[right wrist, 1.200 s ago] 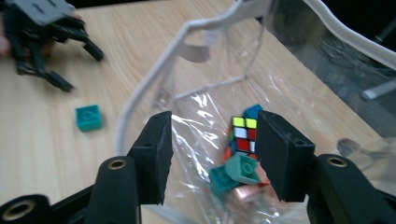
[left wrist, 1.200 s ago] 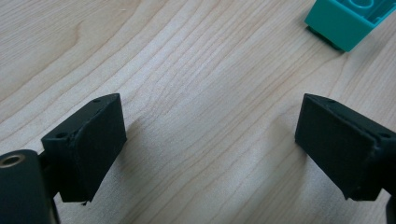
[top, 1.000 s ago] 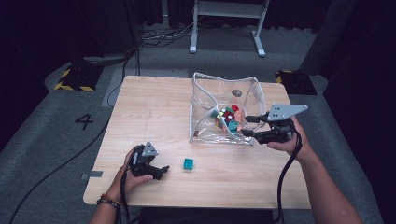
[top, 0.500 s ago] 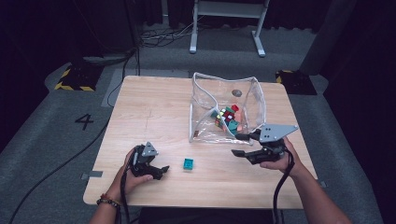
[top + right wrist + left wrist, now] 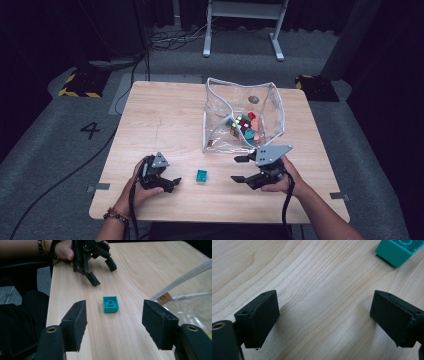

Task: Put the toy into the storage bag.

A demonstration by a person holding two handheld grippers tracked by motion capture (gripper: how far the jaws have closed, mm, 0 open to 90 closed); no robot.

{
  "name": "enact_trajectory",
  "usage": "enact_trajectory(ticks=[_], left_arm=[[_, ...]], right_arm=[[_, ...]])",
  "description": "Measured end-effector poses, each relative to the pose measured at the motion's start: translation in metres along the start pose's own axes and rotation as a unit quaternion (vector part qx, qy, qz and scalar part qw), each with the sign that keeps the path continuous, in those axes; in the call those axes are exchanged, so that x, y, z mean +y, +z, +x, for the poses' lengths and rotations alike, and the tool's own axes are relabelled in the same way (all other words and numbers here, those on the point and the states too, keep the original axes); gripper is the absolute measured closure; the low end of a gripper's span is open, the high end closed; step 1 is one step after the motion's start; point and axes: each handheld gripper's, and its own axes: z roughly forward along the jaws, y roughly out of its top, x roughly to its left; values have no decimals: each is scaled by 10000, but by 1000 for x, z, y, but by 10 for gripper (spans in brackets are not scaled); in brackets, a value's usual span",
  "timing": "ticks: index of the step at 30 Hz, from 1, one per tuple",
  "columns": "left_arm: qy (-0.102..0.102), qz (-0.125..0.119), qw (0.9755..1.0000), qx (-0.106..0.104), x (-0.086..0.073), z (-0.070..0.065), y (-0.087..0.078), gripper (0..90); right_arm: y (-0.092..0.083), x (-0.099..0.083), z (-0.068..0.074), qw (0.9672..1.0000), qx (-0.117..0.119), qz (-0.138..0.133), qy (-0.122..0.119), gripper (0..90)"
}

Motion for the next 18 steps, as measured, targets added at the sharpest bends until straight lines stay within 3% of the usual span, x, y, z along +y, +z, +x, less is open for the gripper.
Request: enact_trajectory(ticks=[12,15,18], left_arm=[[2,1,10000,2,0,0,0,89],[3,2,10000,2,0,0,0,89],[1,1,10000,1,0,0,0,89]], right_arm=[[71,-11,10,9980,329,546,-8,262],[87,-13,9,9969,259,728,-119,262],[97,-16,6,9967,310,751,-18,262]])
